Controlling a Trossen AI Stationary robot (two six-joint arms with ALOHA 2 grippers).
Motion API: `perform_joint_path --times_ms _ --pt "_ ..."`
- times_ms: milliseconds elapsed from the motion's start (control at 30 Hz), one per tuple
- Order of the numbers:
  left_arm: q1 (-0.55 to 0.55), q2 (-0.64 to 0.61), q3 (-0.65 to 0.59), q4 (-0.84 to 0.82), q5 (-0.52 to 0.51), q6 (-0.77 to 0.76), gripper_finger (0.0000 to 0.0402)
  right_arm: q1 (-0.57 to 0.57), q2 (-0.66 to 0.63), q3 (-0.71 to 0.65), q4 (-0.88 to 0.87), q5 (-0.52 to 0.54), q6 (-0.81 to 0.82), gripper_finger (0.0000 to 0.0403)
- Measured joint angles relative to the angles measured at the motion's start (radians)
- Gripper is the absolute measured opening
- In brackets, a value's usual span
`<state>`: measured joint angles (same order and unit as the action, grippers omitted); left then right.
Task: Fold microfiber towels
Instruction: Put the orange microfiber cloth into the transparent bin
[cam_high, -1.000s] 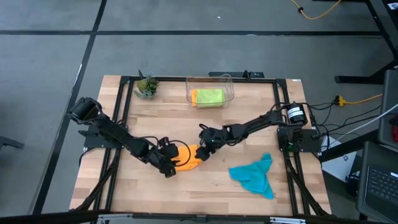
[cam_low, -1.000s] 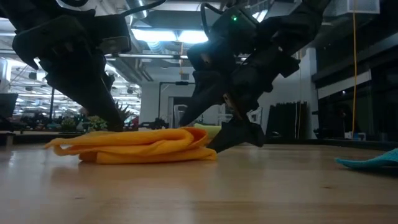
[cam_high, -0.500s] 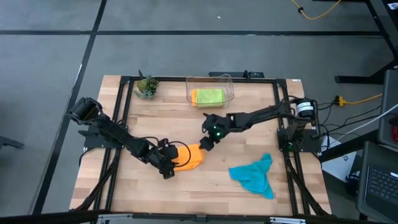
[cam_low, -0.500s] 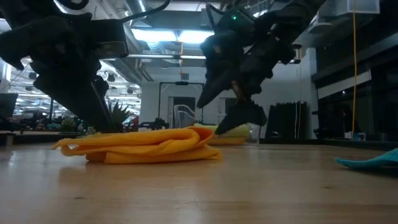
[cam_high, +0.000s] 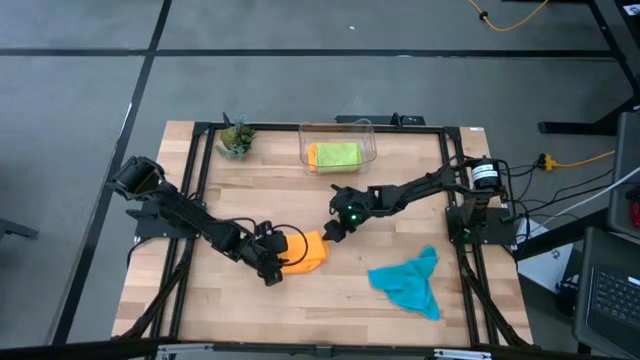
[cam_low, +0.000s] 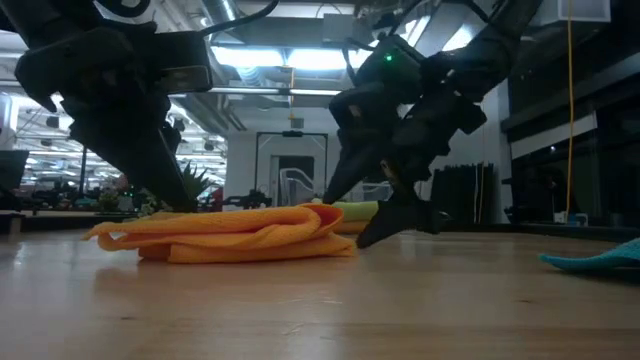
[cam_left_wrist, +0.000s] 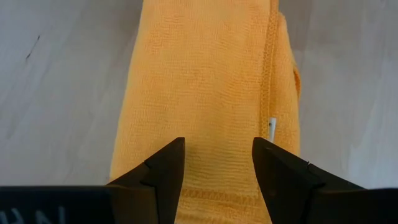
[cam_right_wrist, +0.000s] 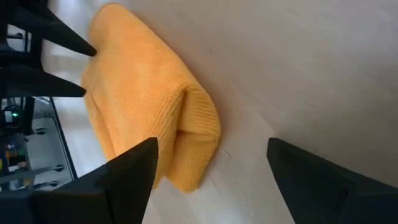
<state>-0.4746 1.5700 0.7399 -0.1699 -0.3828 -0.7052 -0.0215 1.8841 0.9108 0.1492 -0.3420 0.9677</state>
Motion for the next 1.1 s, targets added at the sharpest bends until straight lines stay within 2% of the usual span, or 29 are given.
perform_joint_path --times_ms 200,400,800,933,1100 --pt "0.01 0.0 0.0 0.0 0.0 0.0 0.018 0.022 0.041 0.001 0.069 0.003 0.05 0.0306" --pt "0.01 0.0 0.0 -0.001 0.005 0.0 0.018 0.05 0.1 0.006 0.281 -0.026 0.09 0.0306" --pt "0.01 0.008 0.0 -0.002 0.012 0.0 0.018 0.103 0.131 0.015 0.272 0.022 0.152 0.0306" --pt "0.02 0.076 0.0 0.005 0.07 0.001 0.018 0.125 0.134 0.048 0.198 0.078 0.15 0.0306" --pt "0.042 0.168 0.008 0.111 0.044 0.034 0.018 0.131 0.136 0.084 0.185 0.078 0.132 0.0306"
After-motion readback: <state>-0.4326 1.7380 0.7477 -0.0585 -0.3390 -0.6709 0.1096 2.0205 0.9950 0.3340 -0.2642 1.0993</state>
